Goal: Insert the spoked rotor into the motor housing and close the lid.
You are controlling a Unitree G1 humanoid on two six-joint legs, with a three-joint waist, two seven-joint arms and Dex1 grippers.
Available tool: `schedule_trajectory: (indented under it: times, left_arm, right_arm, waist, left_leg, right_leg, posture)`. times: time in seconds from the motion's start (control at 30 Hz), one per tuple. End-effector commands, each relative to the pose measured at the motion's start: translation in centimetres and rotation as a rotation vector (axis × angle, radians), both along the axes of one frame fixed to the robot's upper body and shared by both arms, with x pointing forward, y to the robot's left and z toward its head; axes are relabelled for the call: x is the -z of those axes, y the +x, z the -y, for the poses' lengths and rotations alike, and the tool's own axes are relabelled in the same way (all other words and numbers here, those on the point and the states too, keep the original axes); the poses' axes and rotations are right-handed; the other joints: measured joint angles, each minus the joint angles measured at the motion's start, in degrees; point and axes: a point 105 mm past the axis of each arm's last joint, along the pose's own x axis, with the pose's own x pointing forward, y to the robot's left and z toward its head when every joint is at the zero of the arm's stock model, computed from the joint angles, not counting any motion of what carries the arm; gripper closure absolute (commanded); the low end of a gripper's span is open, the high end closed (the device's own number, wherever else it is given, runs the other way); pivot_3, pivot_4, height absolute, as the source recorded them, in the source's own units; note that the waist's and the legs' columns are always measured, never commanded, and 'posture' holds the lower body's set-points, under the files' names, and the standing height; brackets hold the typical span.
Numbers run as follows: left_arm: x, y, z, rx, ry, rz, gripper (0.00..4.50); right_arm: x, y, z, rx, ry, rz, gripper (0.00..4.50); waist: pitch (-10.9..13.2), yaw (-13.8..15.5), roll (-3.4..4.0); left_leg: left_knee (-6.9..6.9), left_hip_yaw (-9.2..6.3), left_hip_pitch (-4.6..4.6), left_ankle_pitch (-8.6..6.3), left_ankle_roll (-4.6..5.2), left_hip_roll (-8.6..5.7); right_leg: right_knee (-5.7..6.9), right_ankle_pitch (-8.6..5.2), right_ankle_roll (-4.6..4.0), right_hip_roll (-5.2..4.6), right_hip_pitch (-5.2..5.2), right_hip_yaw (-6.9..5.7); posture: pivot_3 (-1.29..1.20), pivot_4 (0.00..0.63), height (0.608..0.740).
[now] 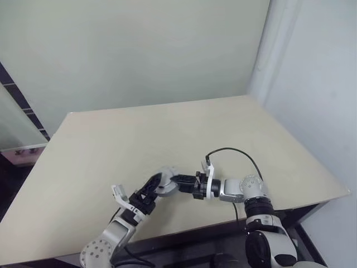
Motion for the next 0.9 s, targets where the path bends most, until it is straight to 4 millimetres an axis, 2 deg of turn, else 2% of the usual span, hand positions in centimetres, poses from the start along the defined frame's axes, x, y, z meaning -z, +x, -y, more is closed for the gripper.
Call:
schedule_trajectory:
  times: [0.03, 0.07, 0.1, 0.27, 0.53, 0.77, 0.9]
  left_arm:
    - [-1.1, 0.3, 0.5, 0.027, -0.024, 0.045, 2.01]
    - [-1.1, 0.3, 0.5, 0.029, -0.025, 0.044, 2.32]
    - [-1.1, 0.4, 0.6, 0.031, -0.025, 0.044, 2.39]
    - [-1.2, 0.4, 0.7, 0.040, -0.030, 0.048, 2.39]
    - [-1.4, 0.4, 0.4, 0.017, -0.038, 0.059, 2.40]
    - [-1.6, 0.7, 0.0, -0.026, -0.055, 0.079, 2.52]
    - [-1.8, 1.0, -0.3, -0.059, -0.066, 0.094, 2.53]
  right_arm:
    - [-2.7, 0.4, -0.7, -0.014, 0.077, 0.077, 2.37]
    - [-2.8, 0.4, -0.8, -0.015, 0.078, 0.077, 2.38]
    - [-2.8, 0.4, -0.8, -0.017, 0.079, 0.077, 2.39]
    - [-3.0, 0.0, -1.1, -0.028, 0.087, 0.096, 2.39]
    - [-2.7, 0.7, -1.4, 0.045, 0.044, 0.179, 2.39]
    - [-2.7, 0.6, -1.3, 0.032, 0.033, 0.189, 0.02]
    - [-2.2, 1.3, -1.1, 0.072, 0.002, 0.182, 0.00]
  waist:
    - [0.00, 0.00, -0.01]
    - [0.00, 0.02, 0.00]
    - [0.00, 0.01, 0.00]
    - [0.00, 0.02, 0.00]
    - [0.00, 0.02, 0.00]
    - [-0.01, 0.03, -0.01]
    - [-0.01, 0.03, -0.01]
  left_leg:
    - [0.01, 0.01, -0.01, 0.00, 0.00, 0.00]
    - [0.01, 0.00, -0.02, 0.00, 0.00, 0.00]
    - [0.01, 0.00, -0.03, 0.00, 0.00, 0.00]
    - [0.01, 0.00, -0.05, 0.00, 0.00, 0.00]
    - [0.02, 0.01, -0.05, 0.00, 0.00, -0.01]
    - [0.02, 0.02, -0.07, 0.01, 0.00, -0.02]
    - [0.02, 0.02, -0.08, 0.01, 0.00, -0.04]
  right_leg:
    - [0.01, 0.01, 0.00, 0.00, -0.04, 0.01]
    - [0.02, 0.01, 0.00, 0.00, -0.04, 0.01]
    - [0.03, 0.01, 0.00, 0.00, -0.07, 0.01]
    - [0.02, 0.01, 0.00, 0.01, -0.08, 0.01]
    - [0.03, 0.01, 0.00, 0.00, -0.09, 0.03]
    - [0.03, 0.01, 0.00, 0.00, -0.12, 0.05]
    - [0.02, 0.01, 0.00, -0.01, -0.12, 0.06]
  posture:
    - [0.00, 0.000, 0.740]
    - [0.00, 0.000, 0.740]
    - [0.00, 0.000, 0.740]
    - [0.00, 0.000, 0.740]
    - [0.00, 0.000, 0.740]
    - [0.00, 0.000, 0.740]
    - [0.00, 0.000, 0.740]
